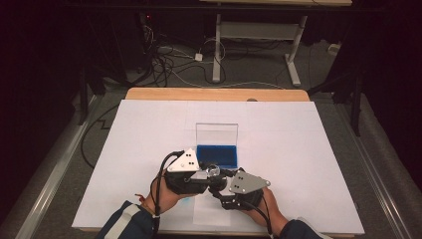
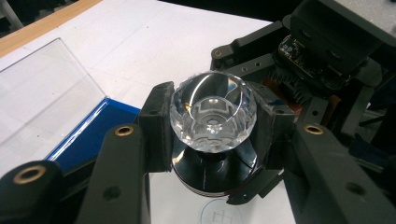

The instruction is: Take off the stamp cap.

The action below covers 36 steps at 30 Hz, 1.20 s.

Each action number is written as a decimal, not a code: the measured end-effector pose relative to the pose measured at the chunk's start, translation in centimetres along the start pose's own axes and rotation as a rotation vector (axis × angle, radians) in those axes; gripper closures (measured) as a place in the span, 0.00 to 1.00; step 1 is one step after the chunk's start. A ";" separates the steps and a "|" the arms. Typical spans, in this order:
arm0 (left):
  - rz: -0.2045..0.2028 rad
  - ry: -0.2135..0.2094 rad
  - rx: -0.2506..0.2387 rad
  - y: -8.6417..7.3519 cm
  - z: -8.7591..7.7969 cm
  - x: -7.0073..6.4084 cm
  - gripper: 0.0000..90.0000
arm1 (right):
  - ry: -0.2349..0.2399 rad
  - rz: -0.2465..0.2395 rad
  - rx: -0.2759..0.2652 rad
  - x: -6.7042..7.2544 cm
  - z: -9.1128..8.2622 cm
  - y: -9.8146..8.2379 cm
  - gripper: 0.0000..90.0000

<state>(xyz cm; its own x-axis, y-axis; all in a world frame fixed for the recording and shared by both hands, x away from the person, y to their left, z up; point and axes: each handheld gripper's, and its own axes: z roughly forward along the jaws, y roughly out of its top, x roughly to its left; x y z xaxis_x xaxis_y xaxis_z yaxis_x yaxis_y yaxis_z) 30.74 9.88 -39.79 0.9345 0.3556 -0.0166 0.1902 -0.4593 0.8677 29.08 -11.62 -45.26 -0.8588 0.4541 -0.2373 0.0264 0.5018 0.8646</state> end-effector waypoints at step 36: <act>0.019 0.068 0.050 -0.3 -0.6 1.6 0.60 | -0.043 0.002 0.087 -2.4 -4.3 -1.3 0.42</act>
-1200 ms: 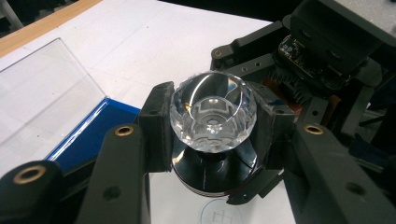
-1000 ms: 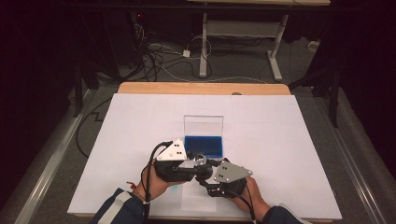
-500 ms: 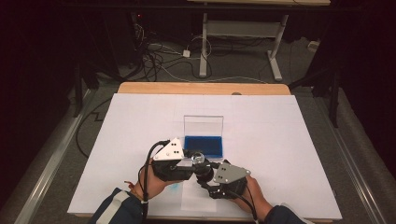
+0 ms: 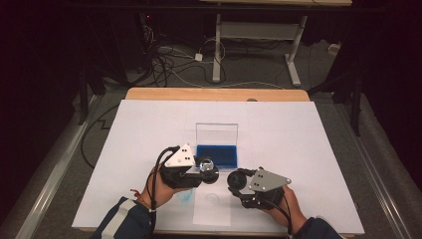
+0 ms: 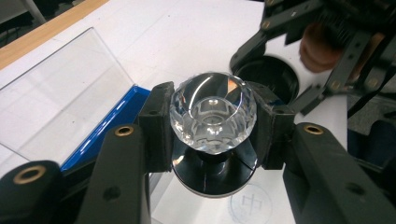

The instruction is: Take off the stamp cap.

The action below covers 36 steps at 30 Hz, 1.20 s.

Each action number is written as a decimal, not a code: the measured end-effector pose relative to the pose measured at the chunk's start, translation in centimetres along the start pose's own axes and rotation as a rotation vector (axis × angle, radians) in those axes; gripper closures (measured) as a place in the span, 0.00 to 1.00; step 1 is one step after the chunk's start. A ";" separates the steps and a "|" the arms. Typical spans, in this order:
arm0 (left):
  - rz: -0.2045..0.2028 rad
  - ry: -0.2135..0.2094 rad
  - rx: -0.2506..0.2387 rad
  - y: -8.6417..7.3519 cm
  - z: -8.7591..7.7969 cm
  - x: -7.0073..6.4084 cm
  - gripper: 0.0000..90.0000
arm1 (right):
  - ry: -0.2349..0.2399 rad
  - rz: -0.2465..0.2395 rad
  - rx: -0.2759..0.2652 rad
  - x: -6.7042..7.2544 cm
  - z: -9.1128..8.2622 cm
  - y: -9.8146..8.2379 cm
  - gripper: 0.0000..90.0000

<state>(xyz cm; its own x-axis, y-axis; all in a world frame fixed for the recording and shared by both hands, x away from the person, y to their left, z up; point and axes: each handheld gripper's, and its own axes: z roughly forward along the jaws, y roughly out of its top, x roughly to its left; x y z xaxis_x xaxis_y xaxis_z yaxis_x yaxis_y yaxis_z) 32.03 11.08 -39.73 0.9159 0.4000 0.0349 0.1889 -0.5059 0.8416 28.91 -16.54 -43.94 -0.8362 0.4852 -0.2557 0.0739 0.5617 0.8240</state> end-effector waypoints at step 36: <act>-0.012 0.050 0.060 0.7 0.4 3.7 0.60 | -0.142 0.112 0.034 -3.2 -7.0 -5.1 0.42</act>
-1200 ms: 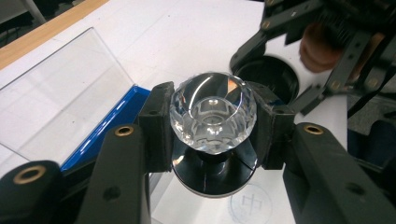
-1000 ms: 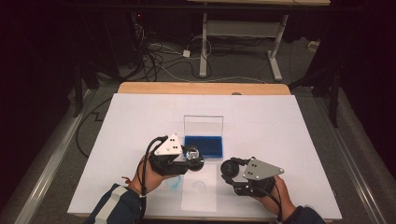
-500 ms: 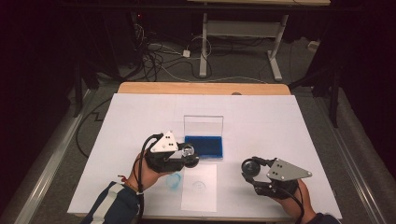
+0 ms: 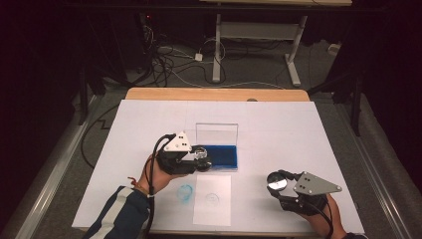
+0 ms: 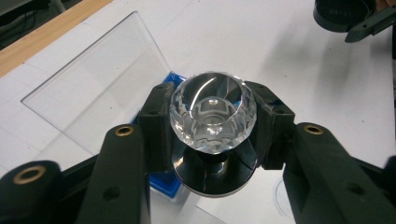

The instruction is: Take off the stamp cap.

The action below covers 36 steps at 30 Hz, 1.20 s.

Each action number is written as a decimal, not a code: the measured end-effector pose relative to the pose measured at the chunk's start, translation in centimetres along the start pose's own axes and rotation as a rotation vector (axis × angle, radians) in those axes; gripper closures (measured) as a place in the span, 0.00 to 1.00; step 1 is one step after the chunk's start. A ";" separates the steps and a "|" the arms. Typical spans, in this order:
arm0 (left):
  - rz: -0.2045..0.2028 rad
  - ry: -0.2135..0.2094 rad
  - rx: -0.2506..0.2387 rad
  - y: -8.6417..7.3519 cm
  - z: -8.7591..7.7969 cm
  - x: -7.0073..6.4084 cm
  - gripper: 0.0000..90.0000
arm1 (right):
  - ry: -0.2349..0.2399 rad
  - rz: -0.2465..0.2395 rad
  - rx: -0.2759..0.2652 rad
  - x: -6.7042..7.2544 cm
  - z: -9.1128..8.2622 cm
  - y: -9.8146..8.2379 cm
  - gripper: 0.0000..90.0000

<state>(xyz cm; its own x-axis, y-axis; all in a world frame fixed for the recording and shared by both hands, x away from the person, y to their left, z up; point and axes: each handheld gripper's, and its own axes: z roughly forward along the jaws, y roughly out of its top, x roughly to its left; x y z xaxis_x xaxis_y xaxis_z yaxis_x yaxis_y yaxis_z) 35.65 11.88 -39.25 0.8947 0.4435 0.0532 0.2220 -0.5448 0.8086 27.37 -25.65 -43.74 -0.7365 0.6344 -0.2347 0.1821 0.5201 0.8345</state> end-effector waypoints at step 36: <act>-0.046 -0.014 0.108 2.2 5.9 2.7 0.60 | 0.009 -0.026 -0.015 0.0 -0.2 0.2 0.42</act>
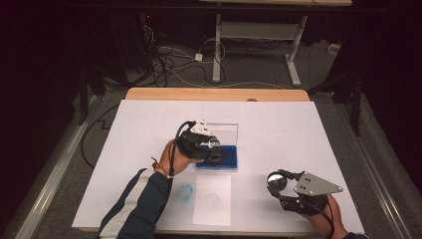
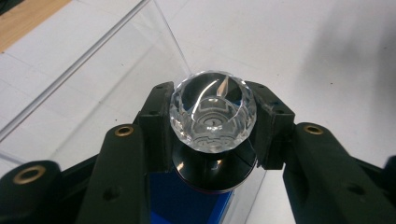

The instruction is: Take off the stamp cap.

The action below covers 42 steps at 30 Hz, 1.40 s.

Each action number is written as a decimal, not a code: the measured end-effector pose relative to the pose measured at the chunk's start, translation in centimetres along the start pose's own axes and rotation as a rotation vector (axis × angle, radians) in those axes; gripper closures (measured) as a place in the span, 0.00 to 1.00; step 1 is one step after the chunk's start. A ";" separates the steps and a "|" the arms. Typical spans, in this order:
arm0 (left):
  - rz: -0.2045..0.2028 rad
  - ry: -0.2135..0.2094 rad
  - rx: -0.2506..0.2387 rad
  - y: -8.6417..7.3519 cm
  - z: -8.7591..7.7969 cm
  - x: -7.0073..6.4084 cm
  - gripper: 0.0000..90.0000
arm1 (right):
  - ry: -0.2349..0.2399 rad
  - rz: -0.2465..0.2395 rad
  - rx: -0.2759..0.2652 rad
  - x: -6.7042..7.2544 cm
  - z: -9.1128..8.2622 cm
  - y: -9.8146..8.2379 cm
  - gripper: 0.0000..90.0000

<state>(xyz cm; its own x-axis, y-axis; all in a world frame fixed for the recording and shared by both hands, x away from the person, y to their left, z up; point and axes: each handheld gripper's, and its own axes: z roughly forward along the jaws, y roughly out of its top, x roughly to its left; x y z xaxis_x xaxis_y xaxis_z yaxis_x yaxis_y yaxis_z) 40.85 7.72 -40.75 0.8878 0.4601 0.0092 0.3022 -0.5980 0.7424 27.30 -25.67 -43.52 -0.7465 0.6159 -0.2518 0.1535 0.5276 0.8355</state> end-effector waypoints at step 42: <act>-0.041 -0.004 0.063 -1.1 2.7 1.2 0.60 | 0.012 0.002 0.007 0.0 0.5 -0.1 0.42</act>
<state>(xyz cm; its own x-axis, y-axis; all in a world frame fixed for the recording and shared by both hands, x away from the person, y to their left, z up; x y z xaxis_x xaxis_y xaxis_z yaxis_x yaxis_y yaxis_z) 42.51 7.14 -43.40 0.8756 0.4826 -0.0232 0.3594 -0.6186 0.6987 27.61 -25.50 -43.84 -0.7540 0.6098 -0.2444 0.1596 0.5308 0.8323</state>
